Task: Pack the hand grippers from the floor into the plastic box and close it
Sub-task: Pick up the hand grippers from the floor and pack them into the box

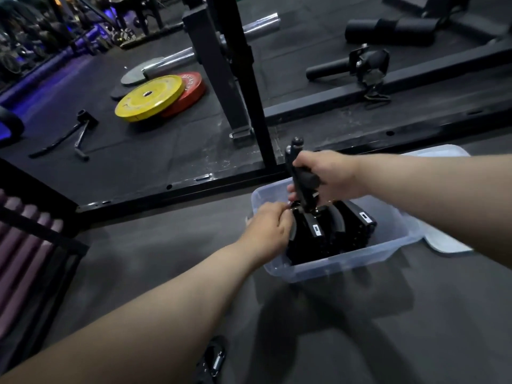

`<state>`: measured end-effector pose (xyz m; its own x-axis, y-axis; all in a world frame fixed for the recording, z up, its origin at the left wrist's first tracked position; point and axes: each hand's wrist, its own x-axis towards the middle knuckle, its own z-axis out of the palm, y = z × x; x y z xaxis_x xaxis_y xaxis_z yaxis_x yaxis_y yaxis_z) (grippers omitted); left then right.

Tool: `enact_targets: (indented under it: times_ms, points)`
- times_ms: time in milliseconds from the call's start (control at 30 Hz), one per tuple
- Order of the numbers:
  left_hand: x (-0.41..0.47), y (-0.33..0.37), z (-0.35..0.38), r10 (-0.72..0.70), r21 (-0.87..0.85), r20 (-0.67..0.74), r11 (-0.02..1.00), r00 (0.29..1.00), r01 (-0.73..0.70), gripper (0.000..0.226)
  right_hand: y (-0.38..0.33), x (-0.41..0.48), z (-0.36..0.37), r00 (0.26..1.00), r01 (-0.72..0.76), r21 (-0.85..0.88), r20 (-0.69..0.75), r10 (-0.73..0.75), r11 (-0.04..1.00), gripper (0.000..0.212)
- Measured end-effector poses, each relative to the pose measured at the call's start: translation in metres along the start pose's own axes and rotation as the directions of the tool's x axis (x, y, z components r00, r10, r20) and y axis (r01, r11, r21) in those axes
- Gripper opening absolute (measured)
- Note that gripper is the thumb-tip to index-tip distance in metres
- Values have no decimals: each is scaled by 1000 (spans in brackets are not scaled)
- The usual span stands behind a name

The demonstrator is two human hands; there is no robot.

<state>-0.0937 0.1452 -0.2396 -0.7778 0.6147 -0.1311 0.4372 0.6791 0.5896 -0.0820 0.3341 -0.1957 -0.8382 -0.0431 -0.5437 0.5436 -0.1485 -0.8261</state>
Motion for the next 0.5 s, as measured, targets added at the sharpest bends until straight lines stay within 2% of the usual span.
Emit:
enact_targets:
  times_ms: [67,200,367,500]
  points:
    - [2,-4,9,41,166,12,985,999,-43,32,-5,-12,-28,996,-52,-104,-81,44,993,34]
    - [-2,-22,24,58,414,86,906,995,-89,49,2,-30,-76,964,-148,-281,-256,74,948,36]
    - [-11,-48,40,97,523,143,837,985,-158,61,28,-24,-97,937,-244,-421,-336,100,874,30]
    - [-12,-53,47,98,562,116,814,988,-146,68,37,-13,-97,931,-315,-551,-339,138,773,27]
